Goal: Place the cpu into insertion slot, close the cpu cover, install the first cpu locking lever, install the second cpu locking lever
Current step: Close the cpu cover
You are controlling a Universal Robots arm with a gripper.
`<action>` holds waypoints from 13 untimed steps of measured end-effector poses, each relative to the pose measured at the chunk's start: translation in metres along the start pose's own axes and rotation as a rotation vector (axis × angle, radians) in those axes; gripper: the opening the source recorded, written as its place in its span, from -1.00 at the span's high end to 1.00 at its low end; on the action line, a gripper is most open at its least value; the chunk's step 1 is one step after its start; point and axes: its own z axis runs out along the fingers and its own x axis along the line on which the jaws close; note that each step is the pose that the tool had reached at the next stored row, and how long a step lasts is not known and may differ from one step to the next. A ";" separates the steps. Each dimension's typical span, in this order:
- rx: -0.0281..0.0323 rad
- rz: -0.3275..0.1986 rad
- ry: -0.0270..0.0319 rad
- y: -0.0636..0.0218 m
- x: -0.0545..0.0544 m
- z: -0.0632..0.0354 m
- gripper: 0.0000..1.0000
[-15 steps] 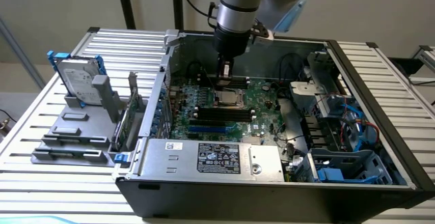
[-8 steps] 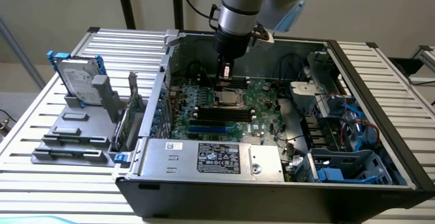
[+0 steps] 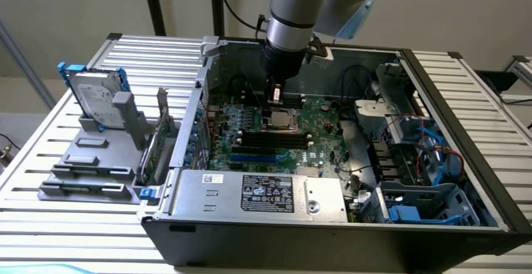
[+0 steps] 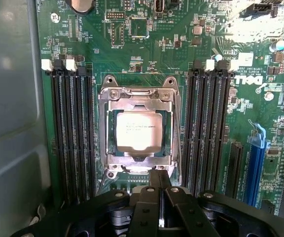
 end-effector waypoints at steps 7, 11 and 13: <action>0.0000 0.000 0.0001 0.0015 0.000 0.0125 0.79; 0.0002 0.000 0.0000 0.0015 0.002 0.0174 0.79; 0.0011 0.000 0.0001 0.0015 0.003 0.0189 0.79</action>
